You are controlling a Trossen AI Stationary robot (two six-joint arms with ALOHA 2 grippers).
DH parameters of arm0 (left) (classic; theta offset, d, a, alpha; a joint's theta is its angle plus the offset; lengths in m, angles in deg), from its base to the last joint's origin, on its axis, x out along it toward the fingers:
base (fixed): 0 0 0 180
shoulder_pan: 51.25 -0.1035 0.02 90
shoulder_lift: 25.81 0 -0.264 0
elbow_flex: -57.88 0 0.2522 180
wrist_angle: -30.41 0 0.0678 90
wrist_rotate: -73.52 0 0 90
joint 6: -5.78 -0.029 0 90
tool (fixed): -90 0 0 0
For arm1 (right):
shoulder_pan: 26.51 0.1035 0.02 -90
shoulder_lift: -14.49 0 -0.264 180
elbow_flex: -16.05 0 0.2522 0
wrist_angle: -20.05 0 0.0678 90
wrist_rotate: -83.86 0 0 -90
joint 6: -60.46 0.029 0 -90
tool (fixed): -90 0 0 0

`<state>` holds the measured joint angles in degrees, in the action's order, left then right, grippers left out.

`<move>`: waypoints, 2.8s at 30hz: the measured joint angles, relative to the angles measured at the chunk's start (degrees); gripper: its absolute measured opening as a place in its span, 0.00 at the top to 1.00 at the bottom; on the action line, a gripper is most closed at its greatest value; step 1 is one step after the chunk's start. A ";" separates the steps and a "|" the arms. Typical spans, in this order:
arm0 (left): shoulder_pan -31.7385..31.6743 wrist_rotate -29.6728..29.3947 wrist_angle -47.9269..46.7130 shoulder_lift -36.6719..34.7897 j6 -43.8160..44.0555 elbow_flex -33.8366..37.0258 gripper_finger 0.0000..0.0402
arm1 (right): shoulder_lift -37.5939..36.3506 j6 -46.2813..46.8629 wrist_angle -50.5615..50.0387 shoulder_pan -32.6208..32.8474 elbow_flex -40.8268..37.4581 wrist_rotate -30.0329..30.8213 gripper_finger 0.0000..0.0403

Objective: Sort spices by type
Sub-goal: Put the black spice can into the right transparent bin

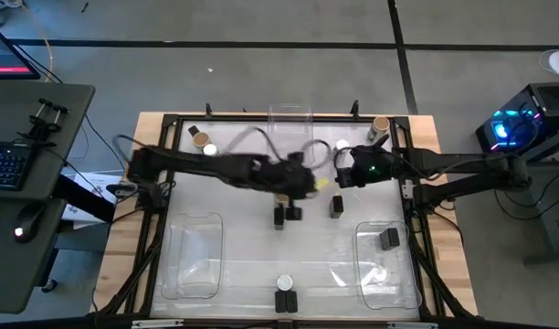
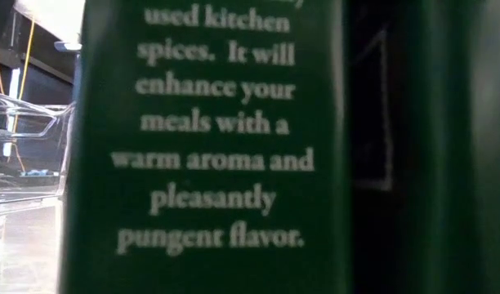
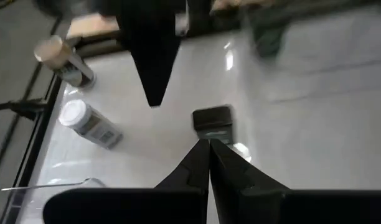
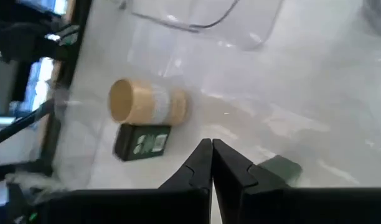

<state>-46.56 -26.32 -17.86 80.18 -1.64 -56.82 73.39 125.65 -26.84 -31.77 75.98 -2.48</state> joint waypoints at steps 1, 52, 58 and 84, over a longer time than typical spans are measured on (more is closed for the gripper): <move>0.02 0.62 -1.49 -2.58 0.74 0.68 1.00 | 0.32 0.96 0.28 0.46 0.00 1.00 0.98; 3.32 -10.19 12.17 -52.72 32.80 47.34 1.00 | 40.22 19.53 -28.79 12.35 21.62 5.68 0.54; 3.32 -10.20 15.05 -52.72 32.75 47.32 1.00 | 34.24 18.52 -33.08 12.79 21.59 6.85 0.71; -3.33 -9.22 18.34 -52.72 29.79 47.27 1.00 | 11.30 64.58 -46.64 52.66 21.59 0.56 0.71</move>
<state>-49.89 -35.54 0.49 27.46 28.15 -9.55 84.68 190.23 -73.48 20.89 97.57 -1.92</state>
